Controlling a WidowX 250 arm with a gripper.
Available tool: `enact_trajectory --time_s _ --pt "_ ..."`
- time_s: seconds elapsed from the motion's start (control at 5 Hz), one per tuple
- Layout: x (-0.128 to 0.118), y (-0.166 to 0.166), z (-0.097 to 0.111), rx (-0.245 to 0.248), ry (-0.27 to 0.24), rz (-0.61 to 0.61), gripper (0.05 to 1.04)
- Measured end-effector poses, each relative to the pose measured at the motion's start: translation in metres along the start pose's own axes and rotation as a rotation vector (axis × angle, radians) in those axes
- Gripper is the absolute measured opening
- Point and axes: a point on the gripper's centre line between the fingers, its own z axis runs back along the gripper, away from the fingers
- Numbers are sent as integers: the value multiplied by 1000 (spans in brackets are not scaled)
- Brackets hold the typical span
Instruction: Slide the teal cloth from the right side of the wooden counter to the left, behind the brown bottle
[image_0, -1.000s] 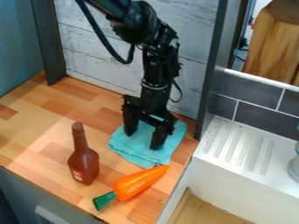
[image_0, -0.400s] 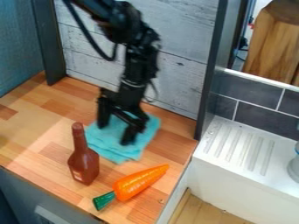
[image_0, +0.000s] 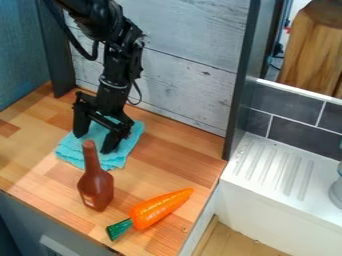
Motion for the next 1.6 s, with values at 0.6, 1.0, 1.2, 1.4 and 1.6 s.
enact_trajectory --time_s 0.6,1.0,1.2,1.4,1.6 --pt "-12 51 -9 28 78 115 1001" --pt "-16 74 -4 -7 29 107 1001" --pt "-13 77 13 -8 -29 47 1001" --pt "-21 78 56 -58 -132 31 1001" --pt "-39 71 69 -136 -144 -48 1001"
